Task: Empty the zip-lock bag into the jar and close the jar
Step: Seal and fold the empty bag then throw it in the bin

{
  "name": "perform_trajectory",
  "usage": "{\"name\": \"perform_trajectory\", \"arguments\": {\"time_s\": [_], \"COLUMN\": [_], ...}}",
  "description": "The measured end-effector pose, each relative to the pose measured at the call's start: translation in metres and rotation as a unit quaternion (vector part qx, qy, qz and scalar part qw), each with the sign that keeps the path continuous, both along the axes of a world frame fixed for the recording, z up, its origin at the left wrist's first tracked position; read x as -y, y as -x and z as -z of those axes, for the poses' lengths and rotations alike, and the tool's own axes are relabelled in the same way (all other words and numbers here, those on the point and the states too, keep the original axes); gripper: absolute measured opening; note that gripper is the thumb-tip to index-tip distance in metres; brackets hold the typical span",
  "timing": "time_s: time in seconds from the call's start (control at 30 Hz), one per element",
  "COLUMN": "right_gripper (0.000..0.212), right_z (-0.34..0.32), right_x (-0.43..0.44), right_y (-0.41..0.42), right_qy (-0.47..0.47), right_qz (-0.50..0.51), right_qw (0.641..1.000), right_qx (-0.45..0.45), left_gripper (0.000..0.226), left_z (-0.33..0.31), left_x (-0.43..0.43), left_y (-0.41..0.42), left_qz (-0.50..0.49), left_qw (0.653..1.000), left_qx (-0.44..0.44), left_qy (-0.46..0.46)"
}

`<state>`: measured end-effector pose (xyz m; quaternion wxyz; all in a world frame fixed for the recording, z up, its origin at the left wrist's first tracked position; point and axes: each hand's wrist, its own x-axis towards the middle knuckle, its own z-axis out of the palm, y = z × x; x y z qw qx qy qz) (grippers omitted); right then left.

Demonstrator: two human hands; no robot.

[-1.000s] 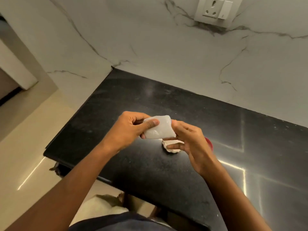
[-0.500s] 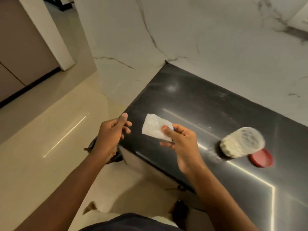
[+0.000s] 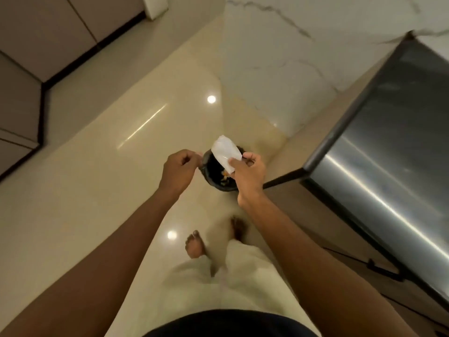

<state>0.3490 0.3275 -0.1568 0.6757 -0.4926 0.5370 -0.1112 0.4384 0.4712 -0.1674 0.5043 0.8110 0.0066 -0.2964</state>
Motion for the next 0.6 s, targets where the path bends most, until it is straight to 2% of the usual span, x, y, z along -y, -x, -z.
{"name": "perform_trajectory", "arguments": {"time_s": [0.2,0.33,0.43,0.6], "right_gripper": [0.032,0.031,0.03,0.027], "right_z": [0.141,0.255,0.349,0.478], "right_x": [0.009,0.03,0.047,0.067], "right_y": [-0.049,-0.066,-0.075,-0.076], "right_qy": [0.041,0.1,0.112,0.13], "right_qz": [-0.031,-0.064,-0.075,-0.115], "right_qw": [0.992,0.976,0.963,0.948], "right_qx": [-0.113,-0.182,-0.235,-0.268], "left_gripper": [0.019,0.012,0.009,0.012], "left_z": [0.102,0.189,0.268,0.379], "left_x": [-0.003,0.007,0.017,0.035], "left_y": [-0.035,-0.044,-0.051,-0.058], "left_qz": [-0.011,-0.002,0.003,0.025], "left_qw": [0.999,0.998,0.998,0.998], "left_qx": [-0.04,-0.056,-0.064,-0.058], "left_qy": [-0.028,-0.013,-0.012,-0.003]}}
